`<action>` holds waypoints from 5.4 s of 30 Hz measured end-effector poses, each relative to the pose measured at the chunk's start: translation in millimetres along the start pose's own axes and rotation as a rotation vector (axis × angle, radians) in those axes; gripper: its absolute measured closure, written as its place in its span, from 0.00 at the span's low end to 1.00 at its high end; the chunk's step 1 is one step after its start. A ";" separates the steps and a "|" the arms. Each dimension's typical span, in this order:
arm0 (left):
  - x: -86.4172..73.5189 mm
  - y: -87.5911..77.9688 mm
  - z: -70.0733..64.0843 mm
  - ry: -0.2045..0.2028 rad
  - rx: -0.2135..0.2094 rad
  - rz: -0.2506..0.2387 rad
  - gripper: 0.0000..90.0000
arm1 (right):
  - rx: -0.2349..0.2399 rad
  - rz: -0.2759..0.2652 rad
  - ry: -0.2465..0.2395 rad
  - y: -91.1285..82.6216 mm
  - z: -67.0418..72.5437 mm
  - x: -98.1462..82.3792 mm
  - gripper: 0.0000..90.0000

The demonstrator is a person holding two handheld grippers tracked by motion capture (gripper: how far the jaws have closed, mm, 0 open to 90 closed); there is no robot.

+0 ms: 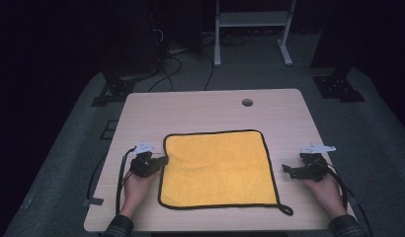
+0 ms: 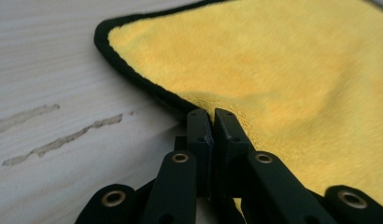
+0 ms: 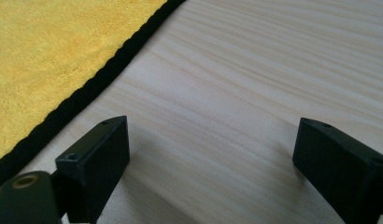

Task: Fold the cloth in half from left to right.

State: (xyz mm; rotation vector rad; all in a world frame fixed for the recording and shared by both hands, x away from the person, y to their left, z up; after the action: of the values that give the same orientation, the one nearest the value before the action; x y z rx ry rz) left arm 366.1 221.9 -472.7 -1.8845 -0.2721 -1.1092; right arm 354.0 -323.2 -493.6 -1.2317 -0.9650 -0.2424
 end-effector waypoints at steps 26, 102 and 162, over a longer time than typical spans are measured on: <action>42.9 26.3 -45.0 -0.006 -0.269 -0.119 0.96 | 0.004 0.001 -0.003 -1.2 0.4 -1.0 0.11; 106.2 200.0 -191.1 0.067 -0.519 0.068 0.97 | 0.005 0.001 -0.005 -1.7 0.6 -1.6 0.11; 45.6 114.5 -129.2 0.226 -0.093 0.146 0.73 | 0.000 0.000 0.001 -3.9 -0.4 -3.7 0.11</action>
State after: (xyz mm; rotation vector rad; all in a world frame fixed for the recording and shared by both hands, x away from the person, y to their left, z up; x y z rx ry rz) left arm 382.3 44.3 -480.3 -1.8080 0.0443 -1.2385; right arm 349.6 -326.2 -493.6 -1.2315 -0.9641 -0.2432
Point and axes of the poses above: each handheld gripper's, and its own axes: y roughly forward along the jaws, x roughly out of its top, z roughly to its left, the point moved 1 cm from there along y, roughly forward along the jaws
